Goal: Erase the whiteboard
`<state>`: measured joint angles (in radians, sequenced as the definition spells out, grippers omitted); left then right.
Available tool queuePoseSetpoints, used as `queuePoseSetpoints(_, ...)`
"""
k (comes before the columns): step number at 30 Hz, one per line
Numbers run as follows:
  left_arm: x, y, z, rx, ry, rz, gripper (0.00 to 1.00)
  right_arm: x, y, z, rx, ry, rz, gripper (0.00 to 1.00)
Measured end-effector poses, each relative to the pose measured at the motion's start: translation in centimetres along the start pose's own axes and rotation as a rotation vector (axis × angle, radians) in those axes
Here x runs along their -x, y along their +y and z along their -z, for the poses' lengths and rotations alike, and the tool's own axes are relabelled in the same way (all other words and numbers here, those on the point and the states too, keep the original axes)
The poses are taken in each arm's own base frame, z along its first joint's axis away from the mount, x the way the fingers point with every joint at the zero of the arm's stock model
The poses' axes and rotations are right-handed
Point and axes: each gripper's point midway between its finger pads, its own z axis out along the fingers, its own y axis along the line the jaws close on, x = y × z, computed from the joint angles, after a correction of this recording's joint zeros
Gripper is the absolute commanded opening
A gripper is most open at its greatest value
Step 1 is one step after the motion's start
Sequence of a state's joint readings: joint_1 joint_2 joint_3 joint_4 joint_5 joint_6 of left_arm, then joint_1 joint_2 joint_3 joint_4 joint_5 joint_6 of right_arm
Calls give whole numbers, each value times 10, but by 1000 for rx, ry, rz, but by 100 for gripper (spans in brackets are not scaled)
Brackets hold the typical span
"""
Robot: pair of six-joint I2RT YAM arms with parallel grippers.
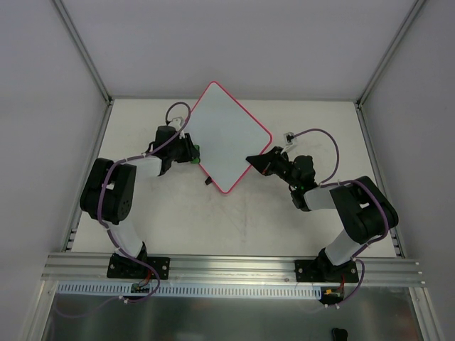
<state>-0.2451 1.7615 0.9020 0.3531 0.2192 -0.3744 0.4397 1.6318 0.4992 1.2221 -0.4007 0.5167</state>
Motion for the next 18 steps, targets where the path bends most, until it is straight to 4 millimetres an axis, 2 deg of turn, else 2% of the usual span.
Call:
queuePoseSetpoints(3,4,7,0,41,-21,-9,0,0,0,0,1,0,0,0)
queuePoseSetpoints(9,10,10,-1,66,-36,-33,0,0,0,0,1,1,0,0)
queuePoseSetpoints(18,48,9,-1,109,-125,-73,0,-1,1,0,5,4,-7,0)
